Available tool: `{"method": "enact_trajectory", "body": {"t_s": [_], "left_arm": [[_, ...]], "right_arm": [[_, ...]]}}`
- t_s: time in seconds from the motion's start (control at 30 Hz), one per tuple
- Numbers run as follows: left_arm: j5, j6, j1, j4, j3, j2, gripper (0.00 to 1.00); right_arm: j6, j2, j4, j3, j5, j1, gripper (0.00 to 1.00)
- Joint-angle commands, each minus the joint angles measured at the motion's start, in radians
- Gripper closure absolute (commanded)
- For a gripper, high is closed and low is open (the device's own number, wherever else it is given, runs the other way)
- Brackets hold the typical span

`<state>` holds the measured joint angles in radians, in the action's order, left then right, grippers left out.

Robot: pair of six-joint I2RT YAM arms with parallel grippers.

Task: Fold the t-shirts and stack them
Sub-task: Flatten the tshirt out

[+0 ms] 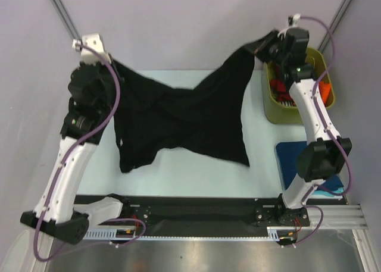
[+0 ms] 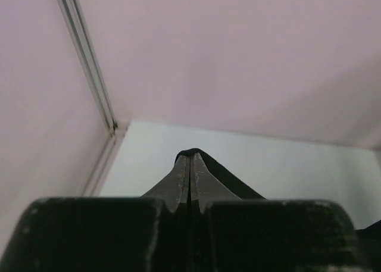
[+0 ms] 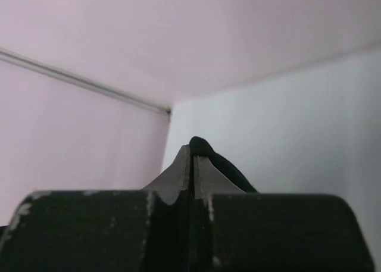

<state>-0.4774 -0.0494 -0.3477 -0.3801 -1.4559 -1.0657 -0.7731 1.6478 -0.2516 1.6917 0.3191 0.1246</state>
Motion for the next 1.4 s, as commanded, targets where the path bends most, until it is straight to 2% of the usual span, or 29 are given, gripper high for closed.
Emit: {"method": "enact_trajectory", "body": {"t_s": [0.0, 0.03, 0.1, 0.2, 0.27, 0.37, 0.4, 0.5, 0.57, 0.6, 0.63, 0.67, 0.7, 0.73, 0.77, 0.8, 0.83, 0.9, 1.07, 1.2, 1.33, 1.37], "left_arm": [[0.08, 0.198, 0.047, 0.334, -0.196, -0.109, 1.0], [0.097, 0.219, 0.052, 0.345, -0.296, -0.143, 1.0], [0.132, 0.294, 0.059, 0.375, -0.392, -0.224, 1.0], [0.172, 0.37, 0.072, 0.418, -0.575, -0.299, 1.0], [0.181, 0.387, 0.082, 0.422, -0.678, -0.346, 1.0], [0.191, 0.335, 0.113, 0.426, -0.684, -0.321, 1.0], [0.151, 0.306, 0.115, 0.42, -0.676, -0.309, 1.0], [0.12, 0.257, 0.119, 0.403, -0.543, -0.214, 1.0], [0.102, 0.206, 0.127, 0.35, -0.378, -0.11, 1.0], [0.094, 0.113, 0.131, 0.321, -0.318, -0.07, 1.0], [0.102, 0.059, 0.136, 0.298, -0.172, -0.025, 1.0], [0.109, -0.001, 0.141, 0.253, -0.088, 0.033, 1.0], [0.118, -0.127, 0.141, 0.224, -0.007, 0.132, 1.0], [0.122, -0.197, 0.142, 0.187, 0.143, 0.189, 1.0], [0.122, -0.263, 0.145, 0.126, 0.216, 0.237, 1.0], [0.122, -0.362, 0.148, 0.112, 0.28, 0.28, 1.0], [0.128, -0.386, 0.15, 0.112, 0.377, 0.35, 1.0], [0.143, -0.38, 0.17, 0.122, 0.369, 0.362, 1.0], [0.154, -0.25, 0.176, 0.214, 0.204, 0.245, 1.0], [0.148, -0.126, 0.18, 0.334, 0.097, 0.127, 1.0], [0.161, -0.038, 0.191, 0.438, -0.064, -0.008, 1.0], [0.164, -0.026, 0.203, 0.492, -0.089, -0.042, 1.0]], "right_arm": [[-0.005, 0.099, 0.073, 0.291, 0.026, -0.037, 1.0], [-0.017, 0.133, 0.081, 0.348, 0.032, -0.04, 1.0], [-0.037, 0.214, 0.077, 0.53, 0.035, -0.049, 1.0], [-0.092, 0.285, 0.09, 0.699, 0.058, -0.077, 1.0], [-0.129, 0.291, 0.133, 0.72, 0.084, -0.109, 1.0], [-0.166, 0.27, 0.141, 0.708, 0.112, -0.144, 1.0], [-0.163, 0.242, 0.137, 0.694, 0.116, -0.146, 1.0], [-0.166, 0.173, 0.159, 0.561, 0.127, -0.151, 1.0], [-0.14, 0.08, 0.15, 0.405, 0.143, -0.151, 1.0], [-0.129, 0.038, 0.14, 0.326, 0.146, -0.146, 1.0], [-0.115, -0.059, 0.138, 0.24, 0.144, -0.141, 1.0], [-0.104, -0.113, 0.152, 0.038, 0.14, -0.132, 1.0], [-0.094, -0.162, 0.156, -0.06, 0.133, -0.128, 1.0], [-0.086, -0.219, 0.161, -0.148, 0.121, -0.094, 1.0], [-0.066, -0.294, 0.146, -0.303, 0.114, -0.088, 1.0], [-0.063, -0.328, 0.131, -0.358, 0.101, -0.079, 1.0], [-0.063, -0.356, 0.127, -0.415, 0.086, -0.074, 1.0], [-0.036, -0.401, 0.123, -0.457, 0.08, -0.071, 1.0], [0.023, -0.373, 0.141, -0.337, 0.035, -0.075, 1.0], [0.023, -0.246, 0.198, -0.179, 0.005, -0.082, 1.0], [-0.02, -0.03, 0.274, 0.001, -0.006, -0.089, 1.0], [-0.029, 0.012, 0.296, 0.096, -0.006, -0.091, 1.0]]}}
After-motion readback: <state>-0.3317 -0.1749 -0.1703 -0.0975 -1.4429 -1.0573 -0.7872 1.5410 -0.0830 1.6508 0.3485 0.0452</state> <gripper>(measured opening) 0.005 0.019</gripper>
